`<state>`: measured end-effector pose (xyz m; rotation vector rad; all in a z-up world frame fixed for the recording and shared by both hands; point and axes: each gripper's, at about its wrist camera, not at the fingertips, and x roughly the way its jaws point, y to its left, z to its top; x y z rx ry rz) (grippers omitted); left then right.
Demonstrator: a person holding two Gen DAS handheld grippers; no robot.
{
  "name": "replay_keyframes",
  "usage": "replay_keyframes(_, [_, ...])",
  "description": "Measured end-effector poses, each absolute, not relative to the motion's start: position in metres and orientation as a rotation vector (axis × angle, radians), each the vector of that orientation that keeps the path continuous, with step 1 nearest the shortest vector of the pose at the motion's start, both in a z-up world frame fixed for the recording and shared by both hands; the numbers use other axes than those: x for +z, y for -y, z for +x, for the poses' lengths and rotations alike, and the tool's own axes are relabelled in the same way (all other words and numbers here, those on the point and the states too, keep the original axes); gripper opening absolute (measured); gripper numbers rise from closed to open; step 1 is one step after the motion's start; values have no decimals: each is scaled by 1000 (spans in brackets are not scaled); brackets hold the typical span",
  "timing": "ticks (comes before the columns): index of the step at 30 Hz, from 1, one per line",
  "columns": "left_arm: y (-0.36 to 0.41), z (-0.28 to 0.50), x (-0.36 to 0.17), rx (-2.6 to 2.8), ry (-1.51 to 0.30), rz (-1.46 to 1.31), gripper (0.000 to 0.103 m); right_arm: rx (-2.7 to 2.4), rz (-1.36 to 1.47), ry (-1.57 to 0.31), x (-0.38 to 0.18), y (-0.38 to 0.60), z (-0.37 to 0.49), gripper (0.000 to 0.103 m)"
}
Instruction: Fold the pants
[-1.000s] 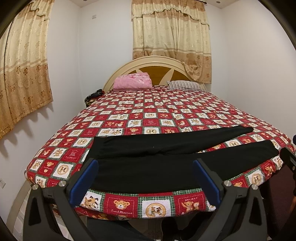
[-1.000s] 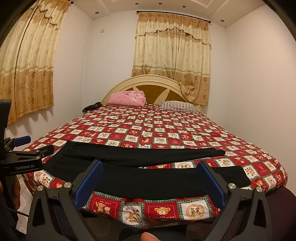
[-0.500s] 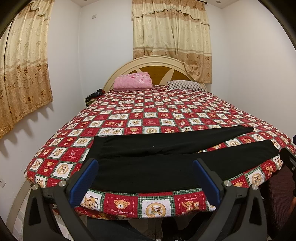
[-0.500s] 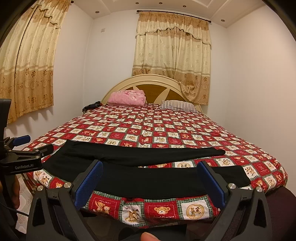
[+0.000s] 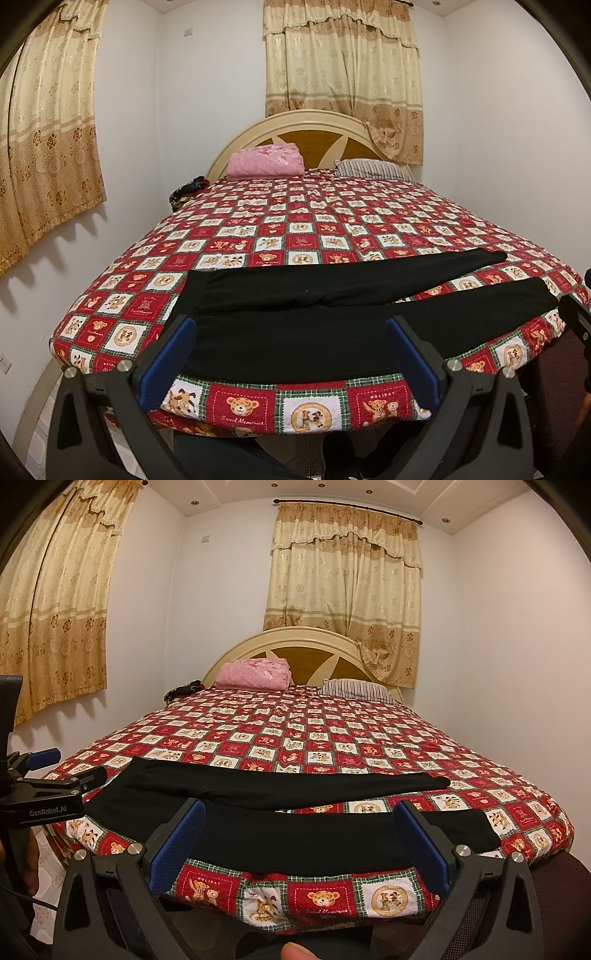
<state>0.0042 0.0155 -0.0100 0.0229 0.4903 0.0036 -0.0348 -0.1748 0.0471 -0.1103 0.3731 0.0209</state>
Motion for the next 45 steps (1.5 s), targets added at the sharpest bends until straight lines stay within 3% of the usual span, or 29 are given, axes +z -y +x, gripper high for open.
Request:
replay_keyframes(22, [-15,20,-28,-1,-530,24,103,15,-113,-401,37,177,-24,102])
replay_keyframes(33, [-69,119,-84,94,-684,58,103,-6,-108,-568,-22,192,42,102])
replay_keyframes(45, [-178,231,-114,251,-776,22,103,-72,-169,-623,-29,238,131,102])
